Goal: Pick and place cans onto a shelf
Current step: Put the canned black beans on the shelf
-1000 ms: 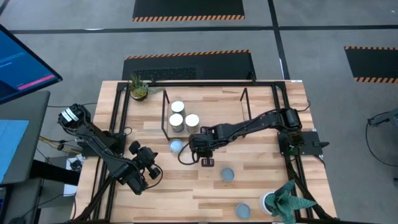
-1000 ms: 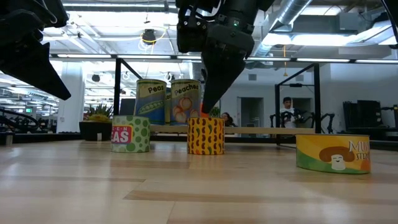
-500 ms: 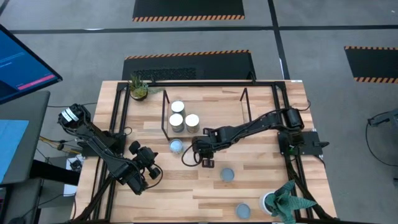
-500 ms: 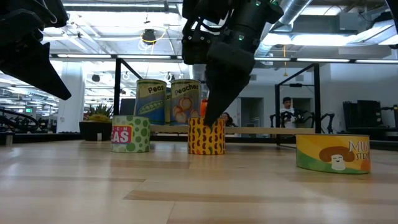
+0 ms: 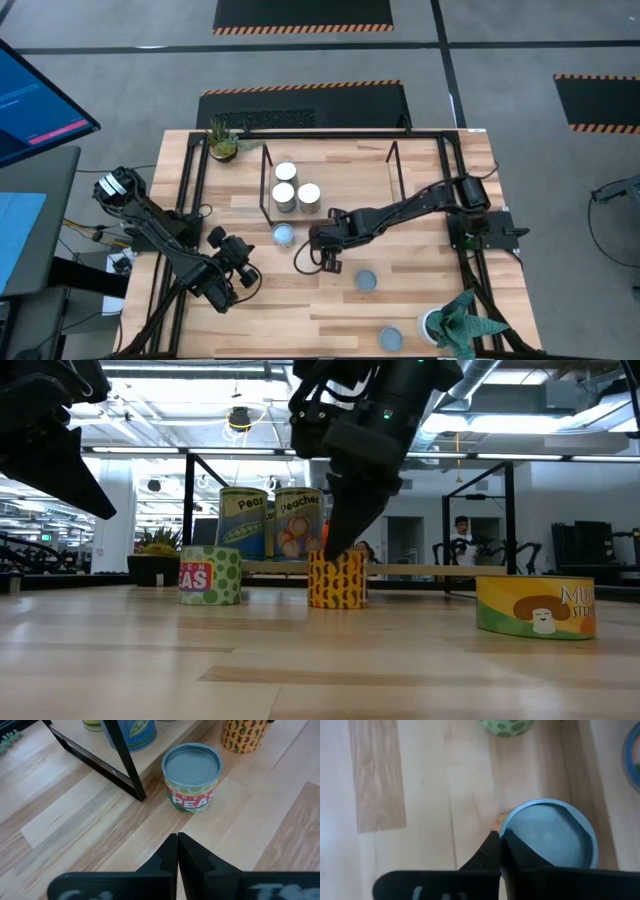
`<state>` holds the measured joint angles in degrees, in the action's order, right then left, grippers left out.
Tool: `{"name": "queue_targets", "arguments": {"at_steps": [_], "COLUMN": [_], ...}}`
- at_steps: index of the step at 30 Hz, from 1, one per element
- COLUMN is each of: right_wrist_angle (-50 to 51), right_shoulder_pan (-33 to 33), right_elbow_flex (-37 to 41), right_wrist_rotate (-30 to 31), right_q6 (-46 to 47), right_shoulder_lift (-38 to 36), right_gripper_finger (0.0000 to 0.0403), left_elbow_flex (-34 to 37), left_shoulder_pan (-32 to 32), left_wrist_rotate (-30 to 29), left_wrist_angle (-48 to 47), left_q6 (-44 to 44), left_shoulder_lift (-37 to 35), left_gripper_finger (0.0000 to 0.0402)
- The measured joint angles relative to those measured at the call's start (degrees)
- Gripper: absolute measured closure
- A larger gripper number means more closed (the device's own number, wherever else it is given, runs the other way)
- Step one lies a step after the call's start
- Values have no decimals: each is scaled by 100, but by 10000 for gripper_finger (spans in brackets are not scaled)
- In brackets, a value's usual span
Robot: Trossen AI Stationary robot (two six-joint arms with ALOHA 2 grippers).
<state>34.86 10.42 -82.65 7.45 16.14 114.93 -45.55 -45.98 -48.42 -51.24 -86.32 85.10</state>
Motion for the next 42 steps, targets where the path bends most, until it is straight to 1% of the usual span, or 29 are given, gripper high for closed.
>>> {"name": "queue_targets", "arguments": {"at_steps": [2,5,15,20,24,29,37,42], "right_wrist_angle": [269,931,2524,3413,3924,4216,4235,4220], "right_shoulder_pan": [55,136,425,504,445,273,-159,-448], "right_elbow_flex": [-143,-473,-1509,-1917,-2100,-2188,-2191,-2191], "right_wrist_rotate": [65,124,305,713,810,1045,1092,1109], "right_q6": [2,-2,-53,-57,-144,-394,-883,-1073], "right_shoulder_lift": [17,39,38,28,26,17,17,17], "right_gripper_finger": [389,397,398,394,398,390,397,388], "left_elbow_flex": [-1,-1,0,-1,-1,-1,0,-1], "left_shoulder_pan": [2,2,2,1,2,1,0,1], "left_wrist_rotate": [0,1,14,15,15,17,17,20], "left_wrist_angle": [18,47,151,151,149,149,149,148], "left_q6": [0,-2,110,116,118,118,119,120], "left_shoulder_lift": [0,0,0,0,0,0,0,0], "left_gripper_finger": [401,402,401,402,401,402,401,402]}}
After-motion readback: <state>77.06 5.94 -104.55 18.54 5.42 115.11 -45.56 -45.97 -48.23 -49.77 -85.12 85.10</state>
